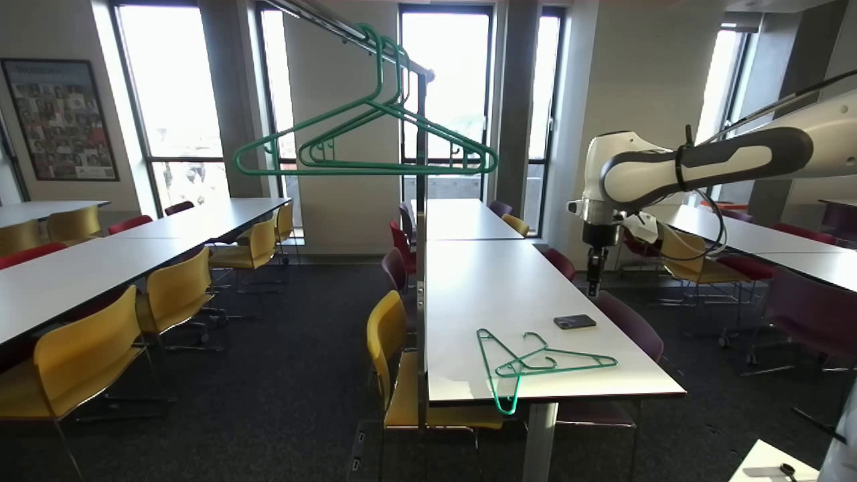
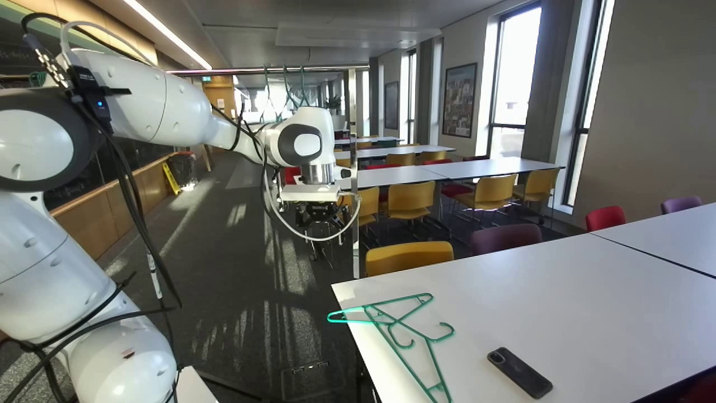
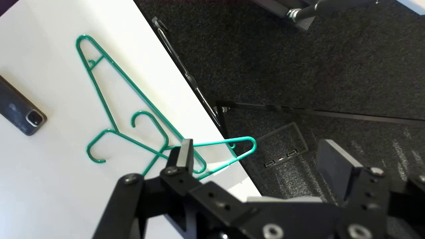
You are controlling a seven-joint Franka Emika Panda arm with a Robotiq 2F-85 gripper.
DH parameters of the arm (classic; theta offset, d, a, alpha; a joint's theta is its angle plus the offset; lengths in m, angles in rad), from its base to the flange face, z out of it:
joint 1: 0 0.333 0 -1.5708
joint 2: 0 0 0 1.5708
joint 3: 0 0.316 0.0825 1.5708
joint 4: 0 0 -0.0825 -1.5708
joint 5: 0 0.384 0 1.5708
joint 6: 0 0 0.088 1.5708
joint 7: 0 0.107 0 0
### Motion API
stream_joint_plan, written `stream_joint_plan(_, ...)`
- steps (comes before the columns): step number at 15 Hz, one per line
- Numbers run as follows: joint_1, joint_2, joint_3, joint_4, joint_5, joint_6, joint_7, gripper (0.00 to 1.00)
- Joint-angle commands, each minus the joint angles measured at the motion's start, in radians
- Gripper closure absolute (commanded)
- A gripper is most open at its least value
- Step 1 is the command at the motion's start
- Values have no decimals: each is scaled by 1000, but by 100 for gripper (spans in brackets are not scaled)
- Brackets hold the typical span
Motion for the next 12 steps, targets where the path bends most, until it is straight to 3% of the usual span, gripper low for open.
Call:
stream_joint_plan(1,-8,71,10,10,-39,74,31,0)
stream_joint_plan(6,-28,233,-3,48,-61,214,20,0)
stream_joint_plan(12,-63,428,-8,137,-36,271,0,0)
